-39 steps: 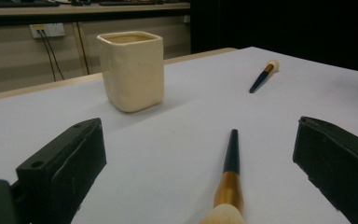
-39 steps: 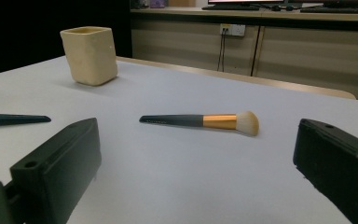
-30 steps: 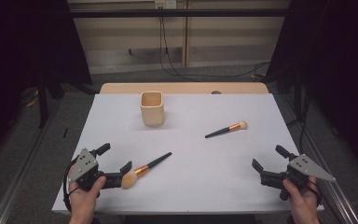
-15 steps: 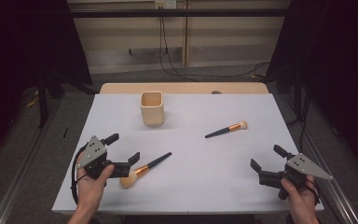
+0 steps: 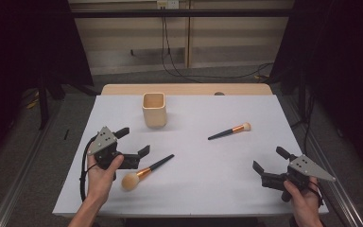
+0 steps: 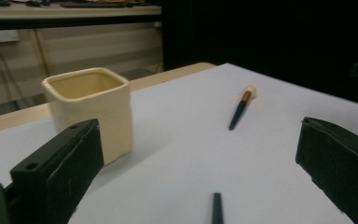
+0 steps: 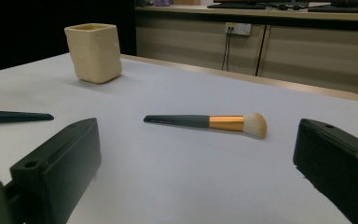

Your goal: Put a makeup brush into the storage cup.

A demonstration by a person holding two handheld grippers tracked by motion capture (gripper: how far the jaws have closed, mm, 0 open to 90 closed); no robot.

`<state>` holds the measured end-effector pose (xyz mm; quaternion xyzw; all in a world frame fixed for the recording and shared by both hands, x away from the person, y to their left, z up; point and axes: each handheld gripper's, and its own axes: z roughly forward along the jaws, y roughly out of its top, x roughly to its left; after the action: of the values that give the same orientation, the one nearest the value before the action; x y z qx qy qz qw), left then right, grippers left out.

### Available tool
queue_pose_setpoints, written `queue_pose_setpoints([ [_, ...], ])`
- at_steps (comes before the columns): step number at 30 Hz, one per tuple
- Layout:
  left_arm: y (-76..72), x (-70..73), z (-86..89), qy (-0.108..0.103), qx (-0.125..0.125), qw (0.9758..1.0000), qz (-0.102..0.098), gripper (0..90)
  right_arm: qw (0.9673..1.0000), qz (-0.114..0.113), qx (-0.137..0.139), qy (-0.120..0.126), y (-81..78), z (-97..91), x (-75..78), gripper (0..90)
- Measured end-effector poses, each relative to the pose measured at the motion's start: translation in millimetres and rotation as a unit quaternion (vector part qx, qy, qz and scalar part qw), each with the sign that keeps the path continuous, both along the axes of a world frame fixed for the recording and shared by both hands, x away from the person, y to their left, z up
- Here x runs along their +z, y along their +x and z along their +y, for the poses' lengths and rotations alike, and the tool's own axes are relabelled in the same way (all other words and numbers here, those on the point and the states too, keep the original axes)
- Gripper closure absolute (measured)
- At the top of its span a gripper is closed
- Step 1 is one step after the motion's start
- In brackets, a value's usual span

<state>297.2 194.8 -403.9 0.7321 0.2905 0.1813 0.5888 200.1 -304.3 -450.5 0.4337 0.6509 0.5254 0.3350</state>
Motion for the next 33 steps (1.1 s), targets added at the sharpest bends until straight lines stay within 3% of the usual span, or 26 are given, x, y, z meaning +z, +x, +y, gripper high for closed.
queue_pose_setpoints([
  [4, 4.3, 0.3, -7.2, 0.015, 0.005, 0.9998, -0.008, 0.5, 1.0000, -0.001, 0.002, 0.001, -0.6, 0.7, 0.6, 0.5],
  [6, 7.6, -0.5, -11.7, 0.022, 0.012, 0.9997, -0.001, 0.4, 1.0000, 0.000, 0.003, -0.003, -0.9, 1.0, 0.5, 0.5],
  [7, 11.2, -1.9, -15.1, 0.028, 0.003, 0.9996, 0.005, 0.9, 1.0000, 0.000, 0.005, 0.000, -1.5, 1.8, 0.8, 0.4],
  [12, 15.8, -2.0, -20.5, 0.036, 0.001, 0.9993, 0.007, 1.2, 1.0000, -0.001, 0.003, -0.002, -2.9, 0.8, 1.1, 0.4],
  [13, 19.8, -0.6, -23.1, 0.048, -0.008, 0.9986, 0.023, 1.3, 1.0000, 0.000, 0.002, -0.002, -2.7, 0.9, 1.0, 0.4],
  [18, 24.8, 1.7, -28.5, 0.067, -0.014, 0.9968, 0.043, 1.9, 1.0000, 0.001, 0.006, -0.004, -1.7, 1.3, 0.6, 0.4],
  [19, 27.4, 4.0, -29.9, 0.078, -0.023, 0.9951, 0.056, 1.9, 1.0000, 0.001, 0.007, -0.003, -1.9, 1.3, 0.6, 0.3],
  [23, 30.3, 7.6, -32.3, 0.098, -0.032, 0.9924, 0.068, 1.9, 1.0000, 0.001, 0.005, -0.007, -2.6, 1.4, 0.7, 0.2],
  [26, 32.3, 9.0, -33.7, 0.102, -0.034, 0.9909, 0.081, 2.0, 1.0000, 0.000, 0.005, -0.008, -2.3, 1.7, 0.7, 0.2],
  [30, 34.7, 8.6, -34.5, 0.126, -0.047, 0.9846, 0.112, 2.2, 0.9999, -0.001, 0.011, -0.009, -2.4, 2.2, 1.0, 0.0],
  [31, 34.7, 8.6, -34.5, 0.126, -0.047, 0.9846, 0.112, 2.3, 0.9999, -0.001, 0.011, -0.009, -2.4, 2.2, 1.0, 0.0],
  [33, 35.6, 7.2, -34.5, 0.147, -0.044, 0.9799, 0.127, 2.6, 0.9999, -0.001, 0.010, -0.010, -2.5, 2.1, 0.9, 0.0],
])
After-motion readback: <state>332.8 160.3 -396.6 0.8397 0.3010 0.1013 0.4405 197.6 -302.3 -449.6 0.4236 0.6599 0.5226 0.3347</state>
